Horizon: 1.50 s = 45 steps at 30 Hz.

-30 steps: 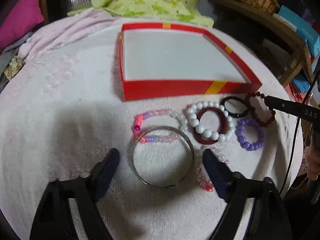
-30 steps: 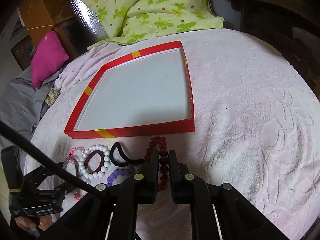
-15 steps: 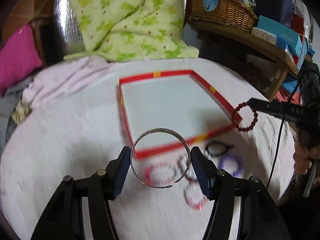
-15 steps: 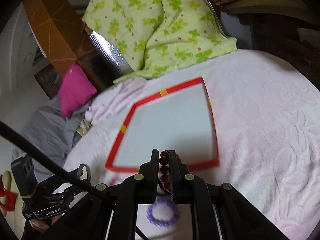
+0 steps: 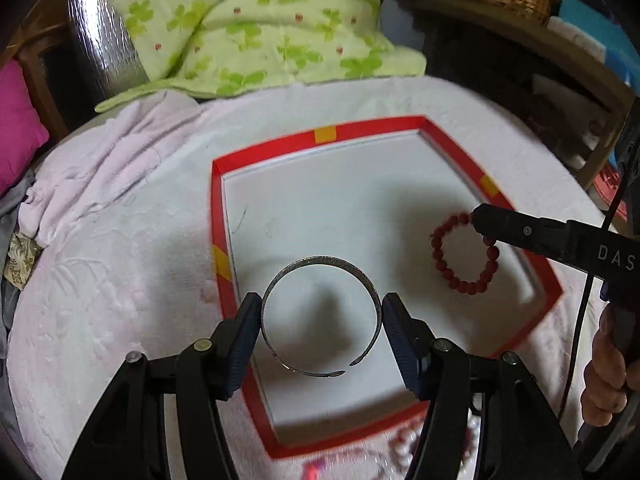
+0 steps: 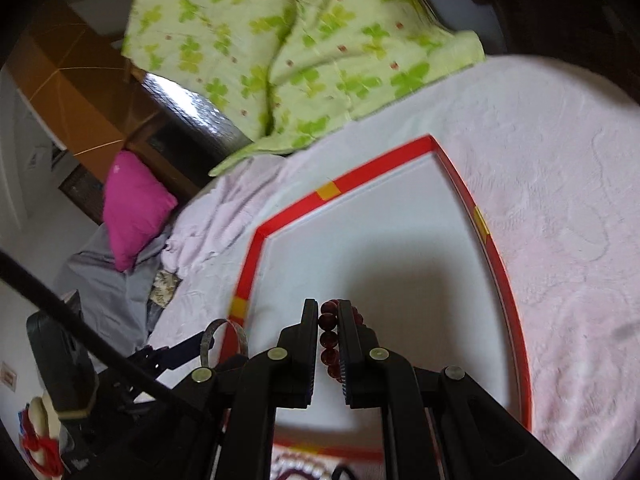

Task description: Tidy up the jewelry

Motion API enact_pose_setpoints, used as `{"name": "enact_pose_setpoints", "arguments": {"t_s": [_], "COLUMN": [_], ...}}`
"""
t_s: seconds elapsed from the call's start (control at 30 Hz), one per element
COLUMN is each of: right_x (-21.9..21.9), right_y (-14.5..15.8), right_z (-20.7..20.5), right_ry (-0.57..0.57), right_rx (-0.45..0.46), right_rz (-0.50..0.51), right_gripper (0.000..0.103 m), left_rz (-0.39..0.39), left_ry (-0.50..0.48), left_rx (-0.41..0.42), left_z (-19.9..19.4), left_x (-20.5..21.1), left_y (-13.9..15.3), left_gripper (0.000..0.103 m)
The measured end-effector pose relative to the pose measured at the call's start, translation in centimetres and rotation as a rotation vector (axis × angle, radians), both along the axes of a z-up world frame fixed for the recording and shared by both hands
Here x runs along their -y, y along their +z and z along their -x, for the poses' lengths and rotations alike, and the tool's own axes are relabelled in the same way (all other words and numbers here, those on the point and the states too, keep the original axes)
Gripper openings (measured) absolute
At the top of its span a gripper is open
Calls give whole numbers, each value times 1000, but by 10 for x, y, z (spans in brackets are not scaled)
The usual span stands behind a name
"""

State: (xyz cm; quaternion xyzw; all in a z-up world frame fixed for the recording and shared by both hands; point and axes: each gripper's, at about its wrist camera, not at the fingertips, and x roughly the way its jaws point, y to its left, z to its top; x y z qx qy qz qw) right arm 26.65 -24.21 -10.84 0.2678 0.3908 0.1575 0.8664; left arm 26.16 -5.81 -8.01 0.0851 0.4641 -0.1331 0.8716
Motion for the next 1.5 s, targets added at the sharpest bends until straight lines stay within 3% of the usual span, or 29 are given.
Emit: {"name": "enact_pose_setpoints", "arguments": {"t_s": [0.13,0.2,0.27,0.47,0.7,0.8,0.93,1.13,1.3,1.5], "right_x": [11,20,29,30,26,27,27,14,-1,7], "right_y": [-7,-1,7,36,41,40,36,26,26,22], "right_z": [-8,-1,10,60,122,148,182,211,219,212], "right_ry": [-64,-91,-111,-63,-52,-57,-46,11,43,-5], "right_rx": [-37,-20,5,68,62,66,68,54,75,50], "right_rz": [8,13,15,60,115,155,153,152,193,165], "right_gripper": [19,44,56,56,56,56,56,56,56,56], "left_rz": [-40,-53,-56,-43,66,99,146,173,124,50], "left_ry": [0,-9,-15,15,116,147,190,245,248,222], "left_rx": [-22,8,36,124,124,96,84,138,182,212], "left_z": [-2,13,30,108,194,213,232,250,256,256], "left_x": [3,1,-3,-23,-47,-50,-57,-57,-43,-29], "left_y": [-5,0,7,25,16,8,8,9,2,-5], "left_gripper": [64,64,64,66,72,72,72,73,73,73]}}
